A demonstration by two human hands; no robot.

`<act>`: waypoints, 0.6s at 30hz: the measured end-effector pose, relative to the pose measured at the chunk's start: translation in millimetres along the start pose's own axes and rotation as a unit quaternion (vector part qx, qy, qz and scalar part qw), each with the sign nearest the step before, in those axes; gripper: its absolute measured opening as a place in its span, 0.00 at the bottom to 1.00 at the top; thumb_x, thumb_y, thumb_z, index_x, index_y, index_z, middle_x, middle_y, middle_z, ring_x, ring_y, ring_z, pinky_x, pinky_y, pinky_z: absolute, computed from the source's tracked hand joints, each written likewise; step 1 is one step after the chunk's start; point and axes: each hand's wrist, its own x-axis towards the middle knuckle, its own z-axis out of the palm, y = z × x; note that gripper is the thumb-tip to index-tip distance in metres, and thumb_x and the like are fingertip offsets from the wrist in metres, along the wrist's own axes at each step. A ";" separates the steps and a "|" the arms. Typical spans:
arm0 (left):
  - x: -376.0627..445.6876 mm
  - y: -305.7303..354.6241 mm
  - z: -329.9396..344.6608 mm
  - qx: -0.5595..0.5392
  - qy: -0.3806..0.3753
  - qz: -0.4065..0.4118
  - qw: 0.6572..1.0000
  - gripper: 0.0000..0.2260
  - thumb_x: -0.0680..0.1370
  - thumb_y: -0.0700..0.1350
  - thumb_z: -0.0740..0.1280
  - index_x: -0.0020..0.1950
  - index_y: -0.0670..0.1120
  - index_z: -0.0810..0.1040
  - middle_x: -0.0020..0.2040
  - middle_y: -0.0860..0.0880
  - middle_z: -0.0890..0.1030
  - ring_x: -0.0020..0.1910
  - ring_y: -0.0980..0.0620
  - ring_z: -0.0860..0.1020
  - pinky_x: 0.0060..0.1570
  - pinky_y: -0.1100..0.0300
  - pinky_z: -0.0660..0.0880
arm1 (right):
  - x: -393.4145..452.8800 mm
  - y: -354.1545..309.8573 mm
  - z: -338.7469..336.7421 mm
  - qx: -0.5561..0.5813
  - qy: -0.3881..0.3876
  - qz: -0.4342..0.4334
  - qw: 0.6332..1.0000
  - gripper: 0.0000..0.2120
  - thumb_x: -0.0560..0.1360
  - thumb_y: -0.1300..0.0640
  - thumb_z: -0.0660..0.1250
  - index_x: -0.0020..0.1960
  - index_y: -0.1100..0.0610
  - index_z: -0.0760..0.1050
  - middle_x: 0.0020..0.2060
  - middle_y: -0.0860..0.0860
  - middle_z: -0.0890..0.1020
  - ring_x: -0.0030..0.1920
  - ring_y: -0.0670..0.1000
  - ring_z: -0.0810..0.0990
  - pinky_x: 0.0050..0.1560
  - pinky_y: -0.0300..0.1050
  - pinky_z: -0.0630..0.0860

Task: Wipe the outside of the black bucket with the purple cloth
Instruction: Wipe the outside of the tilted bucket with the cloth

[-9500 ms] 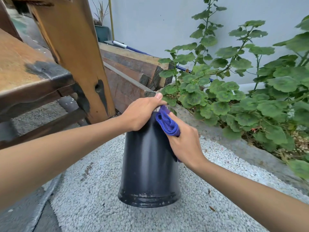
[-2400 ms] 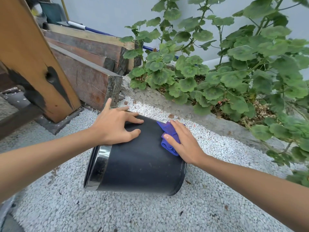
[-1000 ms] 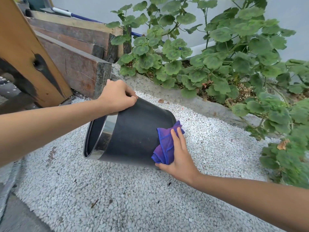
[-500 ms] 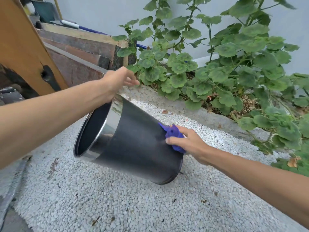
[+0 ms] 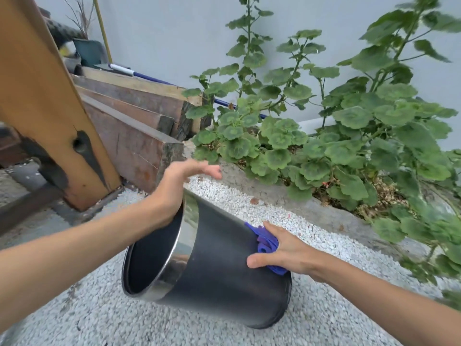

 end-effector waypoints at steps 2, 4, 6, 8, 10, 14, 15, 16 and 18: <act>-33.8 2.6 -6.0 0.088 -0.128 0.054 0.986 0.09 0.70 0.54 0.68 0.45 0.60 0.87 0.67 0.64 0.77 0.70 0.69 0.68 0.74 0.51 0.60 | -0.1 1.8 0.8 0.012 0.001 0.003 1.000 0.78 0.45 0.25 0.82 0.84 0.51 0.49 0.81 0.44 0.58 0.79 0.48 0.62 0.79 0.50 0.62; -65.5 2.0 -12.1 0.190 -0.208 0.190 0.940 0.11 0.69 0.56 0.69 0.48 0.57 0.86 0.77 0.59 0.67 0.80 0.59 0.54 0.75 0.50 0.53 | 0.8 1.7 1.9 0.016 -0.007 0.006 1.000 0.79 0.45 0.27 0.83 0.84 0.52 0.49 0.80 0.44 0.59 0.78 0.47 0.63 0.78 0.49 0.64; -80.1 -1.3 -14.7 0.262 -0.211 0.264 0.904 0.10 0.70 0.56 0.71 0.49 0.55 0.86 0.80 0.54 0.61 0.82 0.49 0.47 0.74 0.44 0.51 | 3.3 -0.7 1.9 0.019 -0.012 0.013 1.000 0.79 0.45 0.29 0.84 0.84 0.54 0.49 0.78 0.44 0.64 0.75 0.48 0.67 0.75 0.46 0.67; -69.9 -3.1 -14.7 0.301 -0.170 0.270 0.898 0.07 0.70 0.53 0.73 0.47 0.56 0.85 0.81 0.54 0.58 0.82 0.49 0.46 0.74 0.42 0.50 | 8.7 -6.4 -1.5 0.032 -0.013 0.024 0.999 0.75 0.47 0.31 0.85 0.84 0.55 0.53 0.71 0.44 0.72 0.68 0.47 0.75 0.67 0.43 0.73; -44.9 -2.1 -21.2 0.308 -0.134 0.226 0.914 0.04 0.71 0.51 0.73 0.44 0.57 0.85 0.80 0.57 0.60 0.81 0.55 0.47 0.75 0.45 0.50 | 16.8 -16.3 -6.5 0.047 -0.009 0.036 0.998 0.66 0.51 0.33 0.86 0.81 0.54 0.61 0.64 0.44 0.81 0.59 0.46 0.83 0.56 0.40 0.80; 3.6 -0.6 -31.3 0.225 -0.027 0.070 0.971 0.08 0.76 0.54 0.71 0.42 0.53 0.87 0.59 0.54 0.84 0.49 0.67 0.79 0.63 0.48 0.73 | 35.0 -37.8 -19.8 0.088 0.029 0.035 0.995 0.42 0.59 0.31 0.81 0.67 0.48 0.79 0.53 0.45 0.88 0.48 0.44 0.88 0.44 0.38 0.83; 3.8 -1.1 -31.7 0.192 0.010 0.048 0.980 0.10 0.78 0.54 0.69 0.43 0.52 0.87 0.52 0.53 0.86 0.44 0.67 0.79 0.59 0.50 0.75 | 40.3 -41.0 -19.7 0.082 0.051 0.033 0.995 0.40 0.58 0.27 0.79 0.63 0.48 0.82 0.52 0.45 0.88 0.48 0.45 0.88 0.48 0.40 0.83; 0.2 -0.7 -31.3 0.177 0.031 0.030 0.983 0.11 0.78 0.55 0.68 0.44 0.52 0.88 0.51 0.56 0.86 0.49 0.67 0.79 0.62 0.50 0.73 | 45.6 -43.0 -17.5 0.069 0.070 0.033 0.995 0.38 0.59 0.24 0.76 0.59 0.49 0.84 0.50 0.46 0.88 0.48 0.46 0.88 0.52 0.42 0.83; -19.3 -4.4 -29.0 0.217 -0.001 0.039 0.975 0.14 0.74 0.60 0.67 0.46 0.54 0.88 0.57 0.65 0.82 0.66 0.69 0.70 0.73 0.50 0.60 | 55.1 -43.1 -8.7 0.039 0.104 0.023 0.994 0.36 0.60 0.20 0.71 0.52 0.49 0.86 0.47 0.46 0.89 0.47 0.48 0.88 0.57 0.48 0.83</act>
